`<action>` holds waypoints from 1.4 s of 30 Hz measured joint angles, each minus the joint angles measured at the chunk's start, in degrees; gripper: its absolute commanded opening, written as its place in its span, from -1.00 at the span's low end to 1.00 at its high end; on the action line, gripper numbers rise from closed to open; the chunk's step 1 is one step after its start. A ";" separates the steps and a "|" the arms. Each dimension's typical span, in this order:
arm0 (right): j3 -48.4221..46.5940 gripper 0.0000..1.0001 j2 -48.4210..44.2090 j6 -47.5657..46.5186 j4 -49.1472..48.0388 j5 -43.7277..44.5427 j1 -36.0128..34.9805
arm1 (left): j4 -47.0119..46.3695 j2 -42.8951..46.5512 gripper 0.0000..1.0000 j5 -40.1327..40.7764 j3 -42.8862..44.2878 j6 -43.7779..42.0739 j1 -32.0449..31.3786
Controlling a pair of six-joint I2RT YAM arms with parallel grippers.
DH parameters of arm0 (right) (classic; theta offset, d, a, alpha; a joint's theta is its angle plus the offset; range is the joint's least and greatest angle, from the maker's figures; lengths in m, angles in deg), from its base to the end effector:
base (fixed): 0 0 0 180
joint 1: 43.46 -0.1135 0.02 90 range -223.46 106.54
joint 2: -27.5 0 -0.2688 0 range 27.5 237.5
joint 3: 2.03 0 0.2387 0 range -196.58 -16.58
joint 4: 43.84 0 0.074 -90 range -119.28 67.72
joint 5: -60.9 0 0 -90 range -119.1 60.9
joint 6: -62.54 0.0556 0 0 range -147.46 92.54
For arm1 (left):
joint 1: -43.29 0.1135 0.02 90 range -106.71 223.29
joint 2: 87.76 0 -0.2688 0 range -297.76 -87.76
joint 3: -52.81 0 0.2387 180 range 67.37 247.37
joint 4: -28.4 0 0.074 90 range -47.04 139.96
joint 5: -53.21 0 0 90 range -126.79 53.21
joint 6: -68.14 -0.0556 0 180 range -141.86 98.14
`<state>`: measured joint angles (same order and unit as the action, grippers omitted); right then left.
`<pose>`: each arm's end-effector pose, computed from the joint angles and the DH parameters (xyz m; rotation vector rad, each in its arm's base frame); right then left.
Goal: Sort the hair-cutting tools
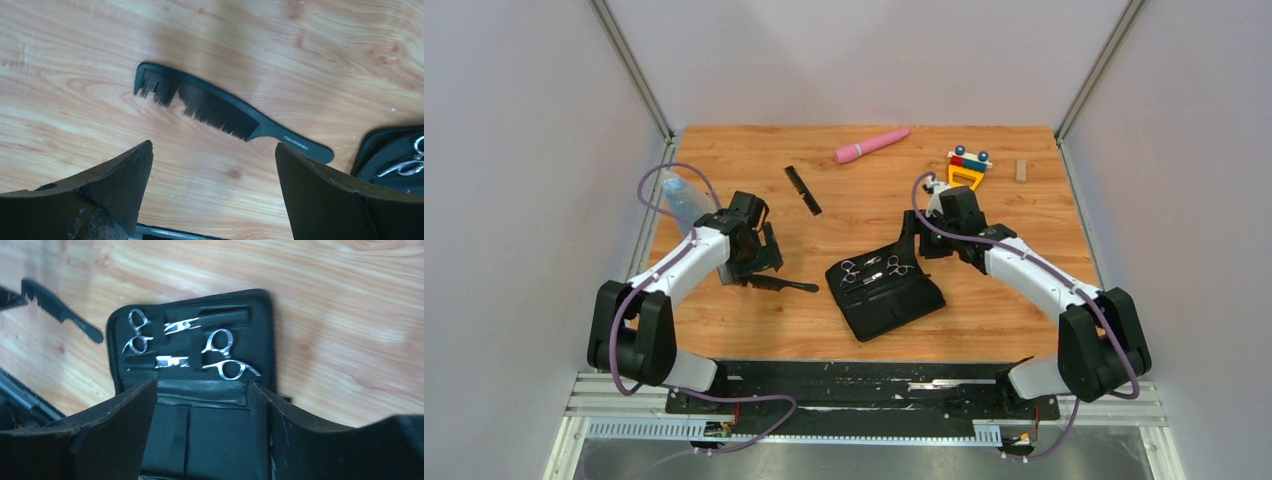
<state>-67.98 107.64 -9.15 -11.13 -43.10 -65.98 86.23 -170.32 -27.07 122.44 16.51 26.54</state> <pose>0.2653 0.1246 0.2264 -0.2085 2.4419 0.6189 0.2519 -0.0660 0.2050 -0.5580 2.7100 -0.0084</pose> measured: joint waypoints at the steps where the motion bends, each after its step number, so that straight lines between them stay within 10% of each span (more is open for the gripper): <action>1: -0.07 0.36 0.00 -0.50 0.02 0.04 -1.38 | -0.28 0.74 1.00 -0.20 -1.16 0.42 0.72; 20: -9.94 0.29 10.78 -6.84 4.42 5.64 -21.97 | -6.32 -10.60 0.55 -3.96 -1.25 -0.09 1.62; 42: -10.69 0.26 20.00 0.52 10.84 13.88 -6.38 | -12.81 -24.55 0.45 -13.22 15.43 -10.29 -9.92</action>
<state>-78.67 127.64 -8.63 -0.29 -29.22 -72.36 73.42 -194.87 -40.30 137.87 6.21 16.61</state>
